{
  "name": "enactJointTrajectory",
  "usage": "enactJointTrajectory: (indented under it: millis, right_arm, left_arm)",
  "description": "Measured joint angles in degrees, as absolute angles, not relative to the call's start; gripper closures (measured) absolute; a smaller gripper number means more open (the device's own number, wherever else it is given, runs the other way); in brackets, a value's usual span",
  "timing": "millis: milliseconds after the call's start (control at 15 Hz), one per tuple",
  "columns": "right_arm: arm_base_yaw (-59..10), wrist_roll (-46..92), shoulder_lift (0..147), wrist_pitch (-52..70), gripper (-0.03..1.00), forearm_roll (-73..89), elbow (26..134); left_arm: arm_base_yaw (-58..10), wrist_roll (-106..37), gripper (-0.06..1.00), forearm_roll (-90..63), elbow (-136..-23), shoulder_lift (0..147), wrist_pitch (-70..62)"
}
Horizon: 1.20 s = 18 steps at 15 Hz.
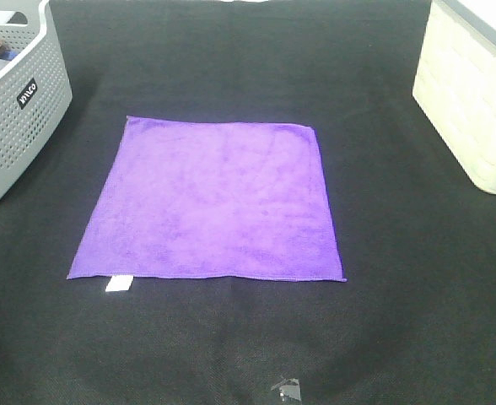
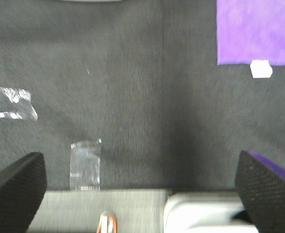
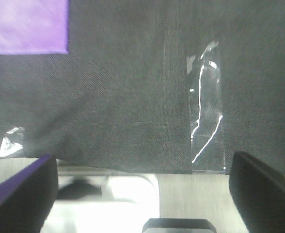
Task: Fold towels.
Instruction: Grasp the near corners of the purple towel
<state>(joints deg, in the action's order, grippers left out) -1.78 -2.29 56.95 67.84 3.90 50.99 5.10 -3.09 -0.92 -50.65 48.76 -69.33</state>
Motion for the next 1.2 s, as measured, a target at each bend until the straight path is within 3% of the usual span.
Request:
enactJointTrajectory:
  millis: [133, 333, 533, 867, 1200]
  right_arm:
    - [-1.78, 0.0, 66.63, 60.62, 0.08, 5.27, 51.28]
    - [-1.78, 9.4, 77.46, 51.97, 0.12, 17.25, 51.34]
    - [-1.78, 16.44, 86.69, 47.33, 0.13, 26.93, 51.34]
    - [-1.78, 19.48, 94.31, 41.83, 0.13, 32.2, 51.34]
    - [-1.78, 35.81, 105.31, 38.85, 0.13, 46.81, 51.34]
  left_arm:
    - [5.1, -6.13, -0.04, -5.16, -50.82, 57.24, -66.69]
    - [5.04, -20.0, -0.04, -23.89, -50.88, 73.8, -59.87]
    - [5.04, -26.99, -0.04, -28.93, -51.74, 87.09, -56.09]
    - [5.04, -33.06, -0.04, -32.77, -52.43, 94.42, -50.08]
    - [5.04, -40.79, -0.04, -39.13, -57.24, 106.4, -47.67]
